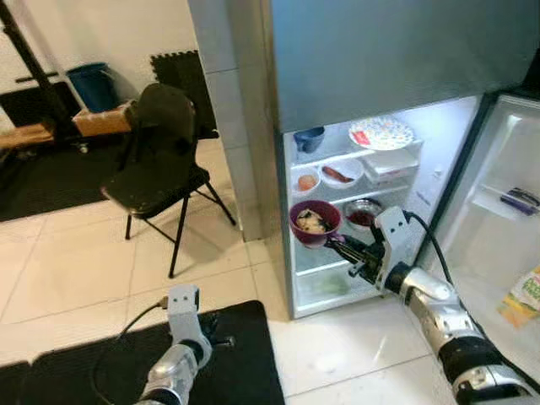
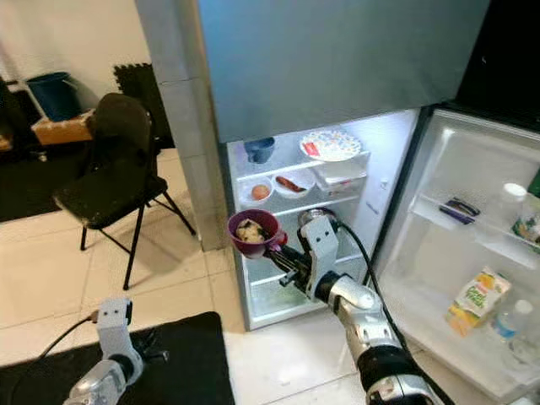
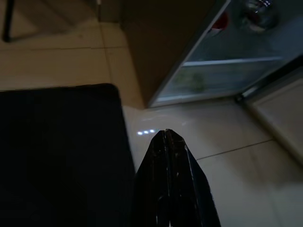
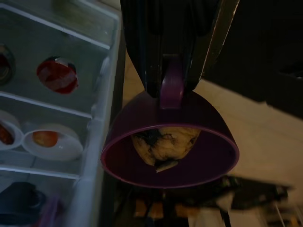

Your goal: Restocking fridge

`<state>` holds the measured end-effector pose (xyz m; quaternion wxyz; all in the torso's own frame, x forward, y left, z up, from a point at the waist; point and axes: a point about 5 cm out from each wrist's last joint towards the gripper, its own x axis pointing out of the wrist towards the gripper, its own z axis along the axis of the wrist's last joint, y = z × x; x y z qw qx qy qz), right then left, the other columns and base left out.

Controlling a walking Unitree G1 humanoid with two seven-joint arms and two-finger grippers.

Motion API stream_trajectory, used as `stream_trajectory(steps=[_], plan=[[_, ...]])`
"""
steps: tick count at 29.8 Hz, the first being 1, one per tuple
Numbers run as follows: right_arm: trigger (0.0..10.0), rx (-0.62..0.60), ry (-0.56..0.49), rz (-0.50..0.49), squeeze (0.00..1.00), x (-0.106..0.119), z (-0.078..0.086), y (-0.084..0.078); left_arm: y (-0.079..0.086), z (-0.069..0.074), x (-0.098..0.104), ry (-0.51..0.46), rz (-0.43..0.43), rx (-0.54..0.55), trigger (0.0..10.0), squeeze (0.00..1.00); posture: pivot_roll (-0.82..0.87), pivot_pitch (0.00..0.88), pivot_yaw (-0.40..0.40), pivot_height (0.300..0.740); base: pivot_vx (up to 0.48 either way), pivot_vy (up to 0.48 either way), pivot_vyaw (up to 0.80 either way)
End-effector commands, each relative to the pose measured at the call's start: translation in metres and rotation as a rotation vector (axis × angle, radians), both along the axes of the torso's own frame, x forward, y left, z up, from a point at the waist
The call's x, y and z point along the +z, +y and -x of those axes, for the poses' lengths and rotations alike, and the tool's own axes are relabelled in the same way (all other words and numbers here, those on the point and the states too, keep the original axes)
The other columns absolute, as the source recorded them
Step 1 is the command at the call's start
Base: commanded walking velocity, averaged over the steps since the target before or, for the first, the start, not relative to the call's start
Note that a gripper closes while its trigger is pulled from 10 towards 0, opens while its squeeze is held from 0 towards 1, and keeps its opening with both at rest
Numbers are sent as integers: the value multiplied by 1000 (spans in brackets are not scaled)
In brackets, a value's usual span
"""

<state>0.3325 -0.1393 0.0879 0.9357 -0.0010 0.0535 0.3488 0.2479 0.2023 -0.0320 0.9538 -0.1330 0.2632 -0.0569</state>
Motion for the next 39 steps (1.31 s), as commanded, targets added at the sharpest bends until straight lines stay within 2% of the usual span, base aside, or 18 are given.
stream_trajectory(steps=[1, 4, 7, 15, 20, 29, 33, 39], plan=[[10000, 27, -27, 6, 0, 5, -3, 12, 2, 14, -9, 42, 12, 2, 10000, 0, 33, 0, -61, 740, 0, 0, 0], [10000, 29, -10, -6, 0, -3, 3, 16, 11, 40, -24, 115, 36, 20, 10000, 0, 18, 0, -46, 740, 0, 0, 0], [10000, 22, -1, -14, 0, -7, 5, 16, 12, 48, -29, 154, 17, -8, 10000, 0, 17, 0, -41, 740, 0, -110, 0], [10000, 15, 19, 7, 0, -13, 6, 11, 9, 37, -23, 131, 20, -25, 10000, 0, 27, 0, -37, 740, 0, -388, 0], [10000, 4, 12, 6, 0, -11, 3, 9, 3, 41, -26, 137, 28, -53, 10000, 0, 30, 0, -41, 740, 145, -412, 0], [10000, -1, 12, 11, 0, -11, 3, 7, 2, 48, -30, 160, 35, -59, 10000, 0, 28, 0, -42, 740, 54, -417, 0], [10000, -8, 14, 17, 0, -12, 2, 5, 6, 48, -30, 164, 35, -49, 10000, 0, 30, 0, -44, 740, 60, -390, 0], [10000, -12, 15, 23, 0, -11, 1, 4, 7, 44, -28, 159, 24, -41, 10000, 0, 31, 0, -38, 740, 0, 0, 0]])
